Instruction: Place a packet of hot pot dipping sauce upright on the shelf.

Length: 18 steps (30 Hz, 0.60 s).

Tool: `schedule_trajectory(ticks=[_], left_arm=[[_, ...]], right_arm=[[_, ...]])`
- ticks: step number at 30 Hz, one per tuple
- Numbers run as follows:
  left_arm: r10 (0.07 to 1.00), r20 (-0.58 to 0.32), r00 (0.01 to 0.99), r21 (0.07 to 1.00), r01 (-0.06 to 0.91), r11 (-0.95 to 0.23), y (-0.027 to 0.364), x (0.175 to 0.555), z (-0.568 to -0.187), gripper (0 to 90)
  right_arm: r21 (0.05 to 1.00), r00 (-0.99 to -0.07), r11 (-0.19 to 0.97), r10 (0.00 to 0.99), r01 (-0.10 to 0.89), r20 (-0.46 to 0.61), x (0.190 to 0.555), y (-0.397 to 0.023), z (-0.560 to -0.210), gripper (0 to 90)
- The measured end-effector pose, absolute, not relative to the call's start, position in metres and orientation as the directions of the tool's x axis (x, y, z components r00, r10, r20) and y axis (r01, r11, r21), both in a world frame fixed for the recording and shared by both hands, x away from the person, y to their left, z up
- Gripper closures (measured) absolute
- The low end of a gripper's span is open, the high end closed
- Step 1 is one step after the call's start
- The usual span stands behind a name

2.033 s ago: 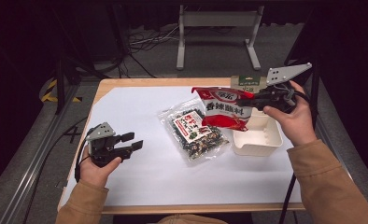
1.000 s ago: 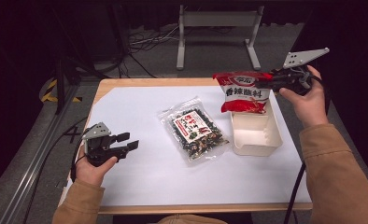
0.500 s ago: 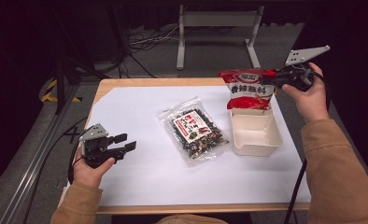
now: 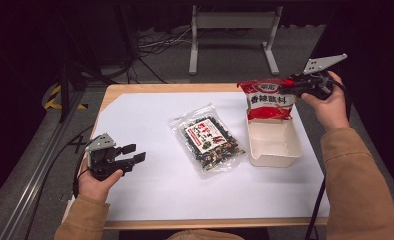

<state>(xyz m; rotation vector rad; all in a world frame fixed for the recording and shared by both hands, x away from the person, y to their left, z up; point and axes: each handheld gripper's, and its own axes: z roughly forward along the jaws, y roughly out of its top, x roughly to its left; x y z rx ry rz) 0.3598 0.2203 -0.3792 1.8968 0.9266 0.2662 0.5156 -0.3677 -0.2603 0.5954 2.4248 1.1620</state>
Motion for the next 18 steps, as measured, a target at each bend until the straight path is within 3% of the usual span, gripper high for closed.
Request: schedule_trajectory(ticks=[18], left_arm=[[0.694, -0.203, 0.691, 0.837, 0.49, -0.242, 0.219, 0.361, -0.38, 46.3]], right_arm=[[0.818, -0.81, 0.506, 0.579, 0.272, -0.089, 0.526, -0.375, -0.296, 89.5]])
